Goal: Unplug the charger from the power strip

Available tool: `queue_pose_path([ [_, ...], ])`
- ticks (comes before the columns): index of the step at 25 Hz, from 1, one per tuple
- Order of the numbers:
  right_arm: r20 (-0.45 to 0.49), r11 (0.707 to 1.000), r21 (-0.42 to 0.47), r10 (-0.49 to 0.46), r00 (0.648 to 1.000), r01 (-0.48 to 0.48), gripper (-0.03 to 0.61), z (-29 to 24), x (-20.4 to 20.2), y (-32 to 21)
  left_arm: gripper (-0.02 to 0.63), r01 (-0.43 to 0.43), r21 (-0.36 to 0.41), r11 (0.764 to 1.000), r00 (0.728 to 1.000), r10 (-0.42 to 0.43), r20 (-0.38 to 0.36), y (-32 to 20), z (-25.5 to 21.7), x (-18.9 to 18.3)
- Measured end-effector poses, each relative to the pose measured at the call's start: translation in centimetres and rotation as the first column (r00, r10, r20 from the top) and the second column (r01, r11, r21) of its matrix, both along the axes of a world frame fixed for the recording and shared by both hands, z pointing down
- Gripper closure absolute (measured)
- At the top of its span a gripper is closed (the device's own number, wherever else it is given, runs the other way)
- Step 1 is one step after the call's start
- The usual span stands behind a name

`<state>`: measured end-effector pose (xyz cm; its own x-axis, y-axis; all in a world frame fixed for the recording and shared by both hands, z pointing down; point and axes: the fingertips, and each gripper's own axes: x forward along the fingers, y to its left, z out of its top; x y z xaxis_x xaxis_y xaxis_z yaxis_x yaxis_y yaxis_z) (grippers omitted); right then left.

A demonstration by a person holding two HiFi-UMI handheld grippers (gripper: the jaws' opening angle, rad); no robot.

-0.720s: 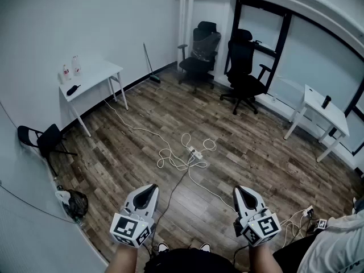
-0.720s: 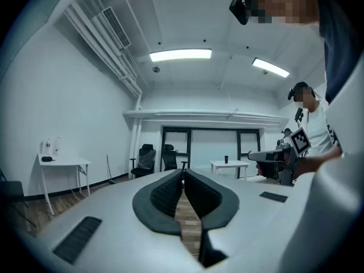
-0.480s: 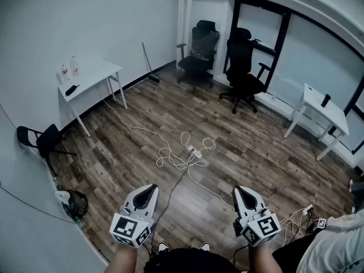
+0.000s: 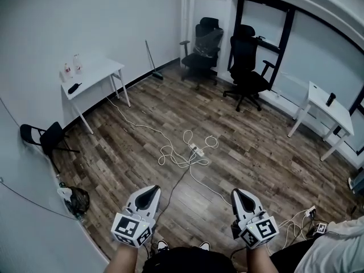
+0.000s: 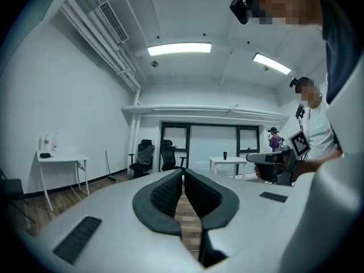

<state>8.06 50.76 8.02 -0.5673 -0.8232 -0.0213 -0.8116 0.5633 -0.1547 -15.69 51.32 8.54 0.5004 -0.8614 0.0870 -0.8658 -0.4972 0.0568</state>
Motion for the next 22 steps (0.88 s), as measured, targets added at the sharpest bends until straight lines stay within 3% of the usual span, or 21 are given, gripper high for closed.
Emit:
queue_pose_path([
  [10, 0.058, 0.995, -0.041, -0.091, 0.994, 0.093, 0.560, 2.8, 6.4, -2.5, 0.581, 0.035, -0.045, 0.998, 0.999, -0.037, -0.035, -1.4, 2.1, 8.1],
  [17, 0.041, 0.995, -0.052, -0.087, 0.995, 0.089, 0.560, 4.0, 8.7, -5.4, 0.581, 0.039, -0.044, 0.998, 0.999, -0.041, -0.028, -4.5, 2.6, 10.1],
  [22, 0.035, 0.996, -0.065, -0.056, 0.998, 0.058, 0.560, 4.8, 9.5, -9.2, 0.581, 0.014, -0.045, 0.999, 0.999, -0.016, -0.037, -9.5, 3.5, 10.2],
])
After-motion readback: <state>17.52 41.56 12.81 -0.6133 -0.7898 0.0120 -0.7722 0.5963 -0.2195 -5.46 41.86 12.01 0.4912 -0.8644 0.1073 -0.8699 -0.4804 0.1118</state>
